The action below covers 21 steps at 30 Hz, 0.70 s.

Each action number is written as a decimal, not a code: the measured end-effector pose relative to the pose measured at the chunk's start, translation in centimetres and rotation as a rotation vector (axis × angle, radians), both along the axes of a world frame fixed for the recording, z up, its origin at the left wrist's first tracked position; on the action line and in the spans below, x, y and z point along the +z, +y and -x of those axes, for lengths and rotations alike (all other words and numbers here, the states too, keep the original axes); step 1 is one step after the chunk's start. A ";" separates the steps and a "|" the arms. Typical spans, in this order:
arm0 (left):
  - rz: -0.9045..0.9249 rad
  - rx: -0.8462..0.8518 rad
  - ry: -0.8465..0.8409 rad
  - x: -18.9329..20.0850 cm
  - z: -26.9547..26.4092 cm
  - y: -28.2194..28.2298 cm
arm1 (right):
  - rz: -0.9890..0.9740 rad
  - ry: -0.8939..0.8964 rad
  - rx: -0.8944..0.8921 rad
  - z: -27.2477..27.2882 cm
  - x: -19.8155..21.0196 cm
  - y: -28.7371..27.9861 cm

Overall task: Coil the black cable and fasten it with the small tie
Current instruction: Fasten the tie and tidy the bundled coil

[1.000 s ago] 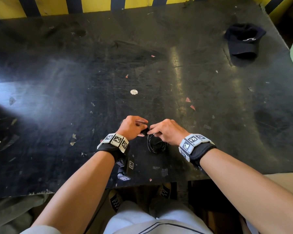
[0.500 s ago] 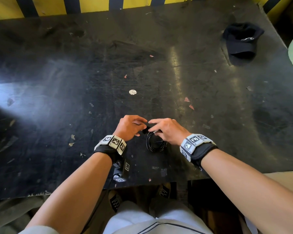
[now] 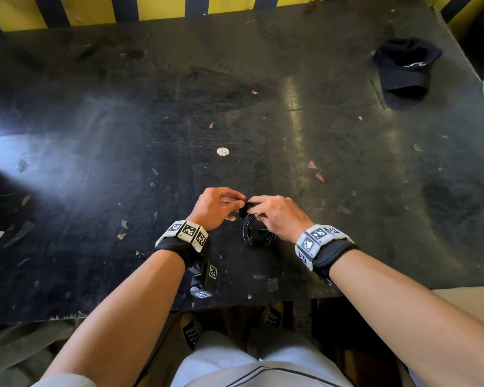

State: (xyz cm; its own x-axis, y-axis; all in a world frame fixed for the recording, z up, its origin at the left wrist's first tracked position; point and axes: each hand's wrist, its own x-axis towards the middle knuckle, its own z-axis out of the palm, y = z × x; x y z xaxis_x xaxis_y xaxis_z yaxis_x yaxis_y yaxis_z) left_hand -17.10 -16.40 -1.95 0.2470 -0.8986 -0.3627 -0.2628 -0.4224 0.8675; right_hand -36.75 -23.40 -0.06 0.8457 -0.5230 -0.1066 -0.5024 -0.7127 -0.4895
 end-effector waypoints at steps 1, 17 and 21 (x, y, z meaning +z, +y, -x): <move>-0.004 -0.002 0.012 0.0 0.0 0.0 | 0.005 -0.003 -0.005 0.0 0.1 0.0; -0.060 0.065 -0.063 0.4 0.4 0.0 | 0.124 0.051 0.024 -0.6 0.7 1.2; -0.056 0.090 -0.132 0.0 0.8 0.0 | 0.101 0.086 0.050 -0.8 1.1 1.2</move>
State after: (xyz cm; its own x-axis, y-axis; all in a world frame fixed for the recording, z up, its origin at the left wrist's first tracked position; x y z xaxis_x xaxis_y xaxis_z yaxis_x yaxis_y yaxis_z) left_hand -17.95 -16.41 -1.98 0.3749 -0.8497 -0.3708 -0.3320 -0.4965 0.8020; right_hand -35.92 -22.17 1.02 0.8611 -0.4919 -0.1290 -0.5019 -0.7813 -0.3711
